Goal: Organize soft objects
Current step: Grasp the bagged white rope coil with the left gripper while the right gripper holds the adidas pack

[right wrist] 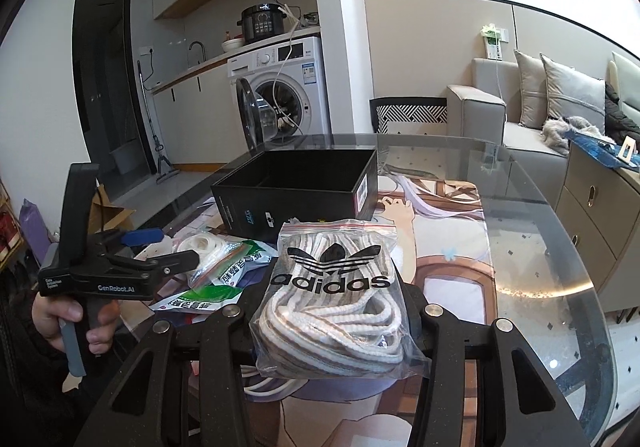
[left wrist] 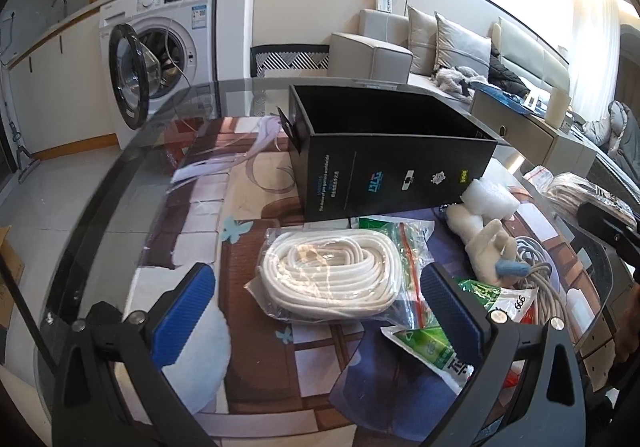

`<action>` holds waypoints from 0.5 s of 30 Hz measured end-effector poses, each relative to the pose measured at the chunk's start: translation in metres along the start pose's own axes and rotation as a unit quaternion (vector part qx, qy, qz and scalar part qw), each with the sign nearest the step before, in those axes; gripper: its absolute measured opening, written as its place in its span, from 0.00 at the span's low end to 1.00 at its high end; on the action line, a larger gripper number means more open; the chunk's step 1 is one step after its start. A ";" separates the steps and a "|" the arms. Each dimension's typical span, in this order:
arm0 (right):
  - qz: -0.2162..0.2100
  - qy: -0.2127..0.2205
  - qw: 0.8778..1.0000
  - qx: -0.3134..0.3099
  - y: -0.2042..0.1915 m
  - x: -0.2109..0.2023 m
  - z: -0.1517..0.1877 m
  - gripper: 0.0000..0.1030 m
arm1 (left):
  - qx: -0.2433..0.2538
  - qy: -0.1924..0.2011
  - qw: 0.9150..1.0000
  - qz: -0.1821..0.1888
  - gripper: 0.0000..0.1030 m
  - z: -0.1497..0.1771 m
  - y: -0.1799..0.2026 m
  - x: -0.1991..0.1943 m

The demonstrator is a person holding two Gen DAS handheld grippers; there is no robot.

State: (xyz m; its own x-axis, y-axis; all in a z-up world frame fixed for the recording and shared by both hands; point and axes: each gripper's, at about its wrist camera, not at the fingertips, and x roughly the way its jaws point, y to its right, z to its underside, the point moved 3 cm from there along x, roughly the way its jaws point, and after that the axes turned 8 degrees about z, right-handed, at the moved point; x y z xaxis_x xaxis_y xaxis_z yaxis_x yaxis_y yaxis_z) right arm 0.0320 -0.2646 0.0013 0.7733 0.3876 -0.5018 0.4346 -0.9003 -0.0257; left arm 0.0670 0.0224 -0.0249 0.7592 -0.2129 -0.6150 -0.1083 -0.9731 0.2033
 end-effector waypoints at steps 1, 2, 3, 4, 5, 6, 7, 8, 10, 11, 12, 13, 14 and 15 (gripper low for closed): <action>0.000 0.001 1.000 0.000 0.000 -0.001 0.000 0.46 | -0.002 -0.004 1.000 0.003 1.00 -0.001 -0.001 0.002; -0.002 0.001 1.000 0.000 0.000 0.000 0.000 0.46 | -0.004 -0.009 1.000 0.005 1.00 -0.002 -0.001 0.004; -0.003 0.001 1.000 -0.001 0.000 0.000 -0.001 0.46 | -0.005 -0.013 1.000 0.009 1.00 -0.003 -0.001 0.007; -0.003 0.002 1.000 -0.001 0.000 0.001 -0.001 0.46 | -0.004 -0.023 1.000 0.012 1.00 -0.004 -0.001 0.011; -0.004 0.002 1.000 -0.001 -0.001 0.001 -0.001 0.46 | -0.004 -0.030 0.999 0.012 1.00 -0.004 0.000 0.013; -0.004 0.002 1.000 -0.002 -0.001 0.001 -0.001 0.46 | -0.004 -0.039 0.999 0.011 1.00 -0.003 0.000 0.016; -0.004 0.003 1.000 -0.003 -0.002 0.001 -0.002 0.46 | -0.004 -0.049 0.999 0.009 1.00 -0.003 0.001 0.019; -0.005 0.003 1.000 -0.003 -0.002 0.001 -0.002 0.46 | -0.005 -0.058 0.998 0.007 1.00 -0.003 0.001 0.022; -0.007 0.003 1.000 -0.004 -0.003 0.004 -0.003 0.46 | -0.013 -0.068 0.998 0.006 1.00 -0.002 -0.001 0.026; -0.008 0.003 1.000 -0.005 -0.003 0.005 -0.003 0.46 | -0.017 -0.072 0.997 0.005 1.00 -0.002 -0.002 0.027; -0.009 0.003 1.000 -0.006 -0.004 0.006 -0.003 0.46 | -0.022 -0.077 0.997 0.005 0.99 -0.001 -0.004 0.028; -0.010 0.003 1.000 -0.007 -0.004 0.006 -0.003 0.46 | -0.026 -0.080 0.996 0.006 0.99 0.000 -0.005 0.029; -0.011 0.002 1.000 -0.007 -0.005 0.006 -0.003 0.46 | -0.021 -0.080 0.997 0.003 0.97 0.000 -0.004 0.029; -0.011 0.002 1.000 -0.008 -0.005 0.007 -0.003 0.46 | -0.013 -0.082 0.997 0.000 0.94 0.000 -0.001 0.030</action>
State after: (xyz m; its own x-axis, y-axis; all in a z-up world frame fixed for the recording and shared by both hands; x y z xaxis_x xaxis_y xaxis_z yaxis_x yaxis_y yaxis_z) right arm 0.0372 -0.2568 0.0006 0.7645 0.4087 -0.4985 0.4594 -0.8879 -0.0235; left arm 0.0895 0.0174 -0.0438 0.6443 -0.2264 -0.7305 -0.0898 -0.9710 0.2217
